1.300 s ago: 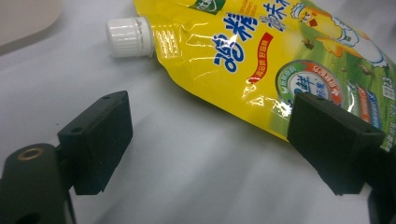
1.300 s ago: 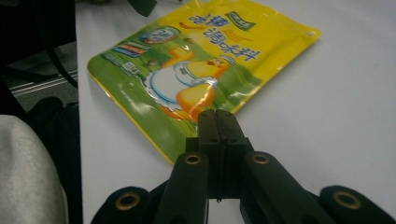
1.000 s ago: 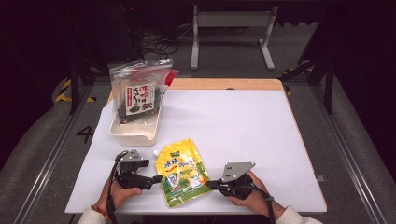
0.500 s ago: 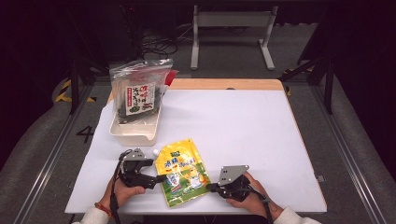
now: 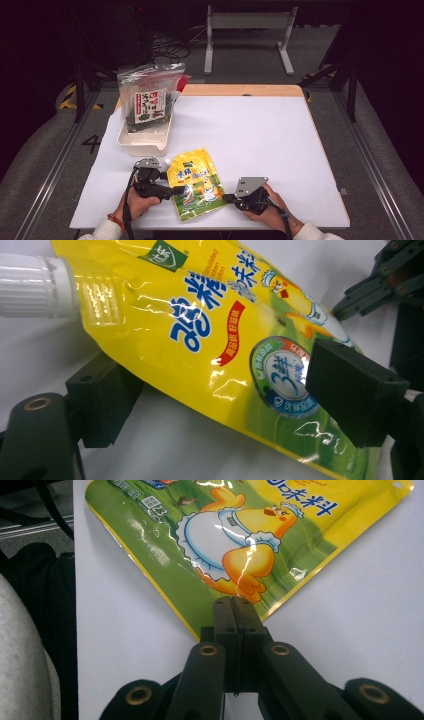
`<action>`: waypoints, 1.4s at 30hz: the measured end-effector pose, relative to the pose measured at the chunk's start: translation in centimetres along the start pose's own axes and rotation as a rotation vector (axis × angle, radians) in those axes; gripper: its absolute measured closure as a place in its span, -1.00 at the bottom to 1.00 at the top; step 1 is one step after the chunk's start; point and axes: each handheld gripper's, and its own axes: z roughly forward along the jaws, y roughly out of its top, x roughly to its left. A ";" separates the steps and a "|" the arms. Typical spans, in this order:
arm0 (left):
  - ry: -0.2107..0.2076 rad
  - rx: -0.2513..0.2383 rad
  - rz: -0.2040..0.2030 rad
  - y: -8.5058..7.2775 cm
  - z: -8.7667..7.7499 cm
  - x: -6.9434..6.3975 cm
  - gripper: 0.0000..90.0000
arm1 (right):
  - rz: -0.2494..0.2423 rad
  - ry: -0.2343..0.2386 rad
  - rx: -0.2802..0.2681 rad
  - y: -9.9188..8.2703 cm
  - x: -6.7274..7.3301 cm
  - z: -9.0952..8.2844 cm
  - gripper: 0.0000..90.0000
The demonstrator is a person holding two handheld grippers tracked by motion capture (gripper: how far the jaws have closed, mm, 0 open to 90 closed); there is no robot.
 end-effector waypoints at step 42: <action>0.119 -0.139 0.265 2.3 -0.6 -4.0 0.90 | 0.093 -0.068 -0.104 -0.9 -1.7 -2.9 0.33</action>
